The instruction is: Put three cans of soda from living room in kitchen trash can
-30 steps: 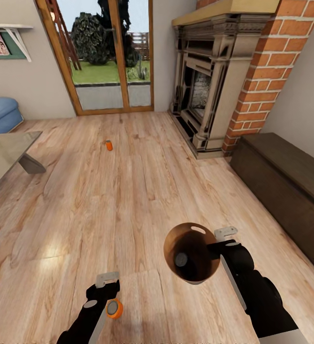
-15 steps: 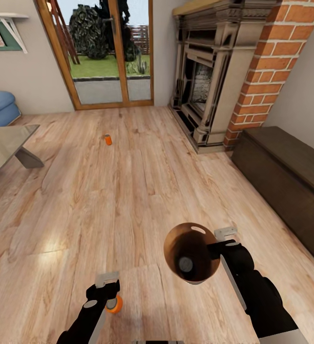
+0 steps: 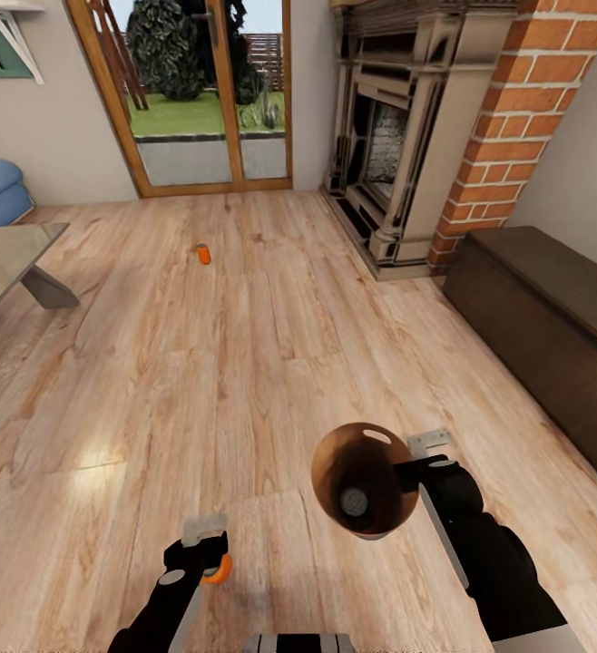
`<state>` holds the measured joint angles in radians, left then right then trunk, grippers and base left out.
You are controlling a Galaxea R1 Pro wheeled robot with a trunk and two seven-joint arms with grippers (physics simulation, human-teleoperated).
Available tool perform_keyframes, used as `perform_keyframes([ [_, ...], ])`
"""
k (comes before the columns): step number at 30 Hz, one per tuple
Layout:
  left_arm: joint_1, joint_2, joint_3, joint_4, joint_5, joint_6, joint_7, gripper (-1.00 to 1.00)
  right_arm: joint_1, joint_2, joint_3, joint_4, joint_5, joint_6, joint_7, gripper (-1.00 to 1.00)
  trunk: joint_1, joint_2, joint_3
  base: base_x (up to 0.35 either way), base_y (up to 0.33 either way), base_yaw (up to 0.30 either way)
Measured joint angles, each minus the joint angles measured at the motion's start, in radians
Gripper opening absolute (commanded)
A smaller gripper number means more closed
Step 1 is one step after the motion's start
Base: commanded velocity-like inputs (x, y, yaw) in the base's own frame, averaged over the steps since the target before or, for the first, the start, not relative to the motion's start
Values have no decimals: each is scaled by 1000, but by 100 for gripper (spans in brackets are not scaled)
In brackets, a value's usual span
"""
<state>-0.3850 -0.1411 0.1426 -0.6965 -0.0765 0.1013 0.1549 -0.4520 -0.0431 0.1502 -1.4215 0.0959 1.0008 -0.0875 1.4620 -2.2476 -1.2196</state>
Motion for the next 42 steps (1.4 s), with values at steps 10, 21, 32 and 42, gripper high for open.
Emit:
perform_keyframes([
  [10,0,0,-1,0,0,0,0,100,0,0,0,0,1,0,0,-100,15,-28,-29,0,0,0],
  [21,0,0,-3,0,0,0,0,100,0,0,0,0,1,0,0,-100,15,-28,-46,0,0,0],
  [32,0,0,-3,0,0,0,0,100,0,0,0,0,5,0,0,-100,15,-28,-57,166,0,0],
  [42,0,0,-3,1,0,-2,0,100,0,0,0,0,2,0,0,-100,15,-28,-63,40,0,0],
])
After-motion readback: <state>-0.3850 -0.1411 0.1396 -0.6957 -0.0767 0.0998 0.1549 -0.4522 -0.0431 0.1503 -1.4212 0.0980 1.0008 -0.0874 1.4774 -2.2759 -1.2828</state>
